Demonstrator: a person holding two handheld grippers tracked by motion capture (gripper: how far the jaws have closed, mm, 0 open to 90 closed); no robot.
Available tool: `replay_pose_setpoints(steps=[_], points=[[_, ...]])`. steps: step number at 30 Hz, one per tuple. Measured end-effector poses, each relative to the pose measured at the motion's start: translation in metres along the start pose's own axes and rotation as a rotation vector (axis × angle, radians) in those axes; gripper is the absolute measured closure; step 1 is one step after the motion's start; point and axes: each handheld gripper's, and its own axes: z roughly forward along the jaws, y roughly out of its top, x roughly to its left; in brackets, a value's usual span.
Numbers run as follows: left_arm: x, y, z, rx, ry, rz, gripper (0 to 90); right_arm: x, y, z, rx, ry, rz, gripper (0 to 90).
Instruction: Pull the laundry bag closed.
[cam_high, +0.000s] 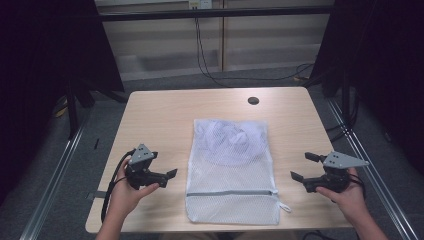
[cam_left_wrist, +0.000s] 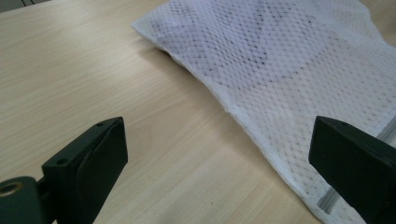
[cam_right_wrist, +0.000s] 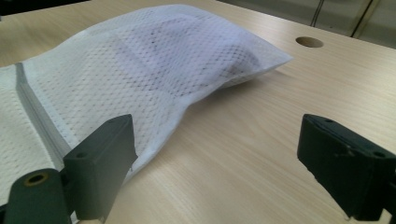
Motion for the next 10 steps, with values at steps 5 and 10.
replay_pose_setpoints(steps=[5, 10], points=[[0.0023, -0.0024, -0.0003, -0.009, 0.013, -0.012, 4.4, -0.0013, -0.0016, 0.0, 0.003, 0.006, 0.004, 10.8], [0.0044, -0.0045, 0.002, -0.01, 0.014, -0.017, 4.3, 0.0006, -0.0025, 0.0025, 0.016, 0.013, -0.001, 10.0]])
